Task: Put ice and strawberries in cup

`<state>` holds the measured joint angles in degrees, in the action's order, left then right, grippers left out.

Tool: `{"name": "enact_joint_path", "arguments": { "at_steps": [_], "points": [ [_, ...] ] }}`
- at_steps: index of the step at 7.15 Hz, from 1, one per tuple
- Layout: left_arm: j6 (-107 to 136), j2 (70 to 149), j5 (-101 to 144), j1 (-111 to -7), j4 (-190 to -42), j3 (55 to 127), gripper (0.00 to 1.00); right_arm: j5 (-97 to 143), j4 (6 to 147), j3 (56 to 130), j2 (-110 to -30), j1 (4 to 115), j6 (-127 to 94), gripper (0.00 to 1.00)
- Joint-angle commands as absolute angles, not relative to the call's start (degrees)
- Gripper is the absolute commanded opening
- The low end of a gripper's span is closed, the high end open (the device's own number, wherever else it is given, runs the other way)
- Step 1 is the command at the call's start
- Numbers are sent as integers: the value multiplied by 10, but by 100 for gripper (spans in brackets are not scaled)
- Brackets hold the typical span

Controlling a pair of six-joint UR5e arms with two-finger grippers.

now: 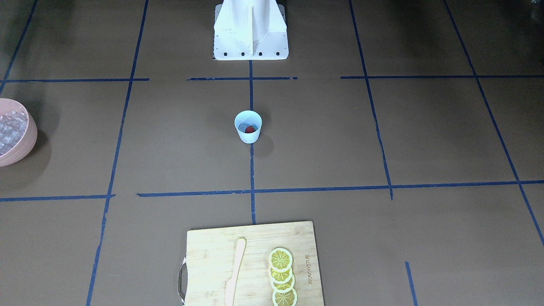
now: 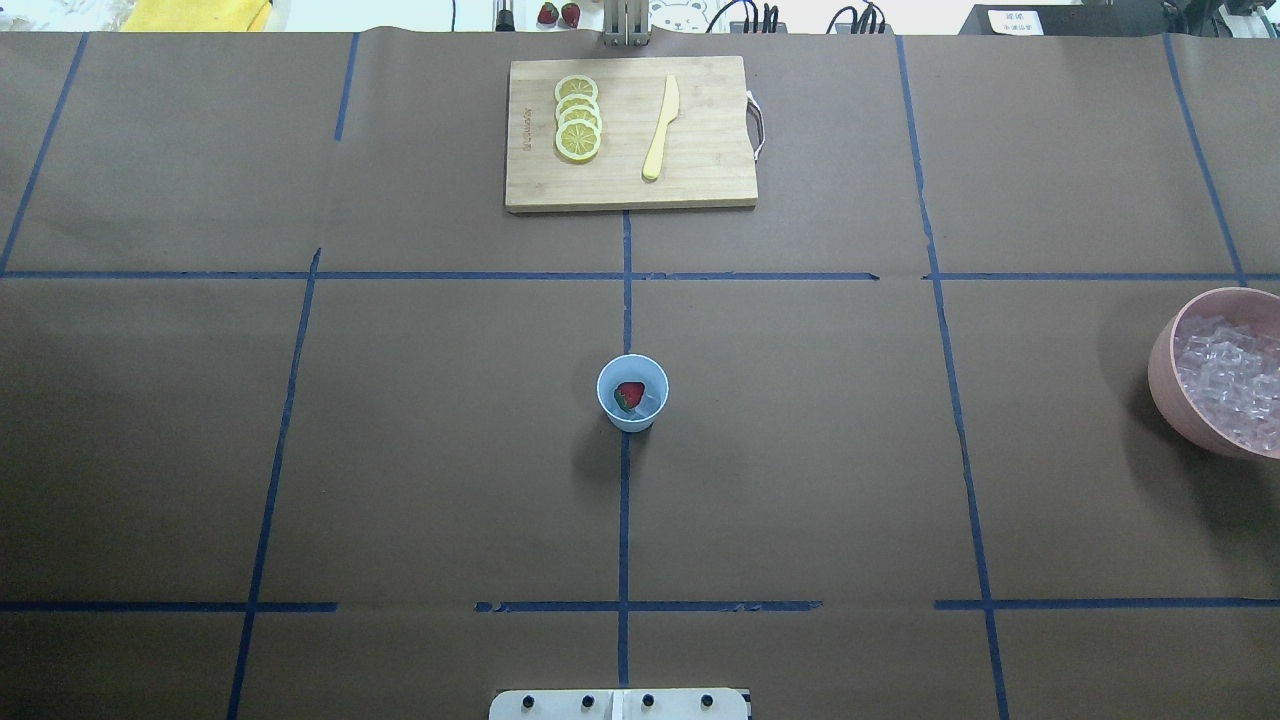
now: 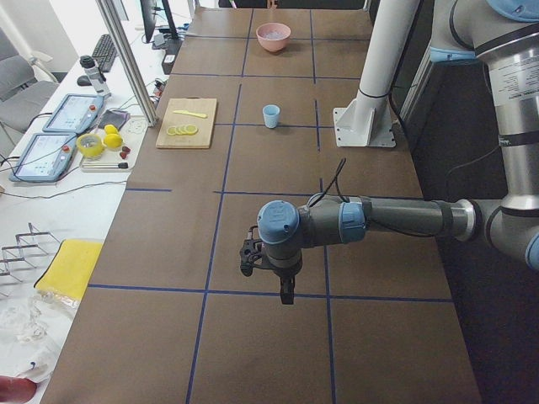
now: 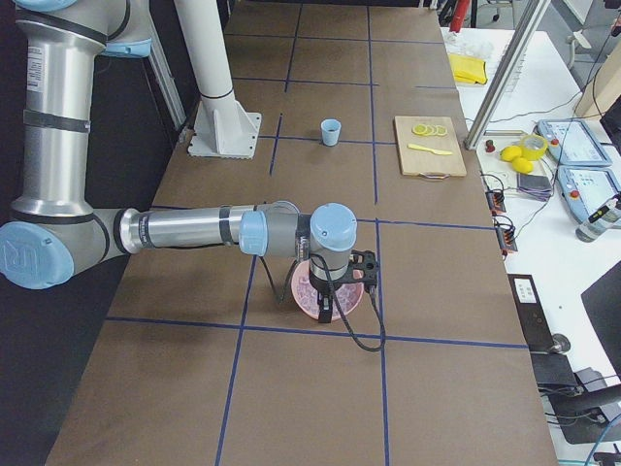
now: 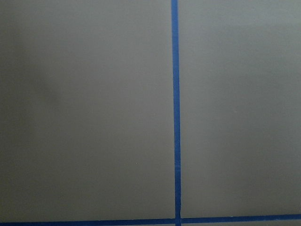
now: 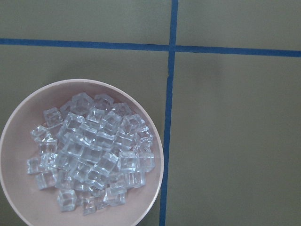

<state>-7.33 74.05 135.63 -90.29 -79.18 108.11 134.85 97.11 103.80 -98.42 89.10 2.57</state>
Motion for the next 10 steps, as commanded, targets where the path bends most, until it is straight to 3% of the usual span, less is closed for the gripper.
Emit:
{"name": "enact_joint_path", "arguments": {
  "at_steps": [1,4,10],
  "points": [
    [-43,759,1358,-903,-787,1083,100,1346,967,1024,-983,887,31,100],
    [-29,851,1358,-902,-764,1030,100,1343,967,1022,-978,876,33,100],
    [-25,823,1401,-899,-804,1001,100,1342,966,996,-977,882,107,100]
  ]
}}
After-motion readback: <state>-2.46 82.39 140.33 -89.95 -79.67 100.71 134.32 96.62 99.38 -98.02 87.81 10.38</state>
